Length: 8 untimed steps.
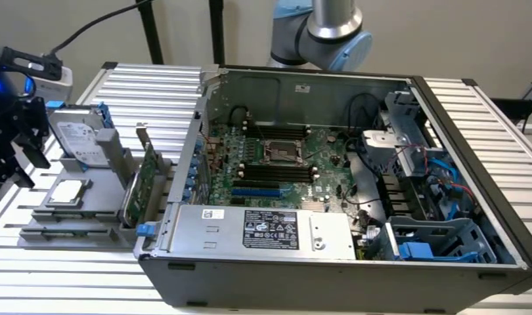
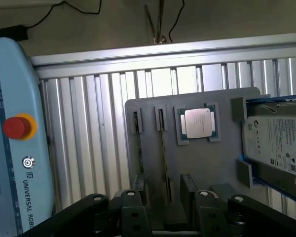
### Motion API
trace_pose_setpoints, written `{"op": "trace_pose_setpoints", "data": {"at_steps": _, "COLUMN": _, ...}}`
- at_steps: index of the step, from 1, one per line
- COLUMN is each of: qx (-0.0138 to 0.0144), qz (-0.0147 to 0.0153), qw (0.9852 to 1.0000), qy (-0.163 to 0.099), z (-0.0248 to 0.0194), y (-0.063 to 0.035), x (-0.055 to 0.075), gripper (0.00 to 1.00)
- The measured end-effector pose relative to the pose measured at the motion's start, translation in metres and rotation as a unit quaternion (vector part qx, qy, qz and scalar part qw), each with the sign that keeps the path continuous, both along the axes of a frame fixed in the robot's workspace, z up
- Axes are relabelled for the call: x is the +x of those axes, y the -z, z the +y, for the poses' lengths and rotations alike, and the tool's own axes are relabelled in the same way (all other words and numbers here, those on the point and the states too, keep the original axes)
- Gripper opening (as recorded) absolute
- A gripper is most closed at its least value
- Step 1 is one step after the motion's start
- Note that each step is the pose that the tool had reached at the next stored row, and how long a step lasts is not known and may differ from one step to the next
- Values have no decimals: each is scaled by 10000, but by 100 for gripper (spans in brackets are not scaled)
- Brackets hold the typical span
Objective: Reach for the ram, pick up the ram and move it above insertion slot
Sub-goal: 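Pick up the ram and move it above insertion slot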
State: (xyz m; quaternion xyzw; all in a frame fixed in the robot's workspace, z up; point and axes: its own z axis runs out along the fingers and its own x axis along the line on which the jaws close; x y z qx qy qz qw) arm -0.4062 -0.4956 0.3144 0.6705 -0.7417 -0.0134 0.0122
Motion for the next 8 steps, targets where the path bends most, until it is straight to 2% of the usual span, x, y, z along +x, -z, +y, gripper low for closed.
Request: {"op": "trace_pose_setpoints", "data": {"at_steps": 8, "qx": 0, "qz": 0, "qw": 10000, "qy": -6, "z": -65, "y": 144, "x": 24, "gripper": 42}}
